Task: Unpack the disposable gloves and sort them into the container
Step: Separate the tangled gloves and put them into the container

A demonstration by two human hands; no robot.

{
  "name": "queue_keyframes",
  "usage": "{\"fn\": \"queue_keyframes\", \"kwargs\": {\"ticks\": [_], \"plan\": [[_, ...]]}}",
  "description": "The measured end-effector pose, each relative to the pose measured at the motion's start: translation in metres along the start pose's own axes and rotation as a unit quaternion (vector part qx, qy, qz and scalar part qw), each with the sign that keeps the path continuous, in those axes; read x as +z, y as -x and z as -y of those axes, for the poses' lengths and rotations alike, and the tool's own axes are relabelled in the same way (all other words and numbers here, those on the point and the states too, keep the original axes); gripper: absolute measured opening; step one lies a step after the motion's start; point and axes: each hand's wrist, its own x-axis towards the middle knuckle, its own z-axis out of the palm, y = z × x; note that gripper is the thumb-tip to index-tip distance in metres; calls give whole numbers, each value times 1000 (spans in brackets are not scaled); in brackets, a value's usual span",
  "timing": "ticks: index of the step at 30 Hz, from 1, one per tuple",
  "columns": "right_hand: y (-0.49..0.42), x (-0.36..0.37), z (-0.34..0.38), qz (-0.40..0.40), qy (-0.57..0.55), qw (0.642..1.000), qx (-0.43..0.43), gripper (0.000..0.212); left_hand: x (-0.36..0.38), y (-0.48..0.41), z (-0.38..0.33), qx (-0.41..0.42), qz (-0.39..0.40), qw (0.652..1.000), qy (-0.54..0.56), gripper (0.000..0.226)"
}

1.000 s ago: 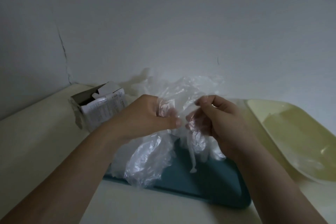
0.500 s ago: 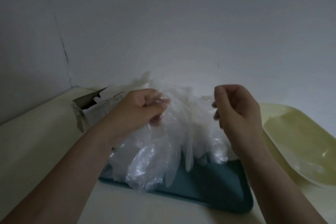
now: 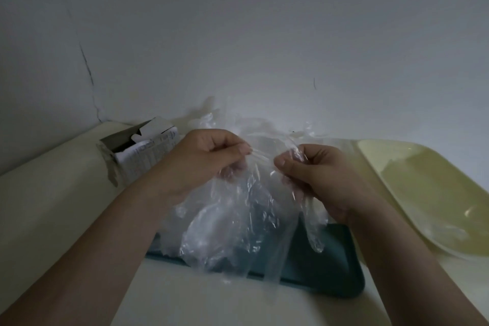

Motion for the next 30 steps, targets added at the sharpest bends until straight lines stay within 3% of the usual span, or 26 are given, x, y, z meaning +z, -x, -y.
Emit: {"fn": "queue_keyframes", "kwargs": {"ticks": [4,7,11,14,16,18,20,24,30], "plan": [[1,1,2,-1,-76,997,18,38,5,0,2,5,-13,1000,4,10],[2,8,3,7,-133,991,28,30,11,3,-2,8,1,1000,-17,13],[-2,8,-4,-58,10,998,-20,19,-8,3,-2,-21,7,988,-155,20],[0,10,-8,-6,127,990,-56,27,-30,8,2,-67,66,919,-384,13],[2,14,-9,55,183,978,-79,34,-31,11,9,-102,121,875,-458,38],[4,18,-11,104,240,960,-97,34,-24,9,24,-91,142,857,-488,53],[5,19,-13,148,264,948,-102,35,-17,4,38,-71,137,860,-486,47],[6,17,-15,191,270,940,-89,27,-17,-3,40,-40,121,898,-422,8],[3,15,-16,202,265,936,-118,30,-31,-2,25,-15,46,931,-362,13]]}}
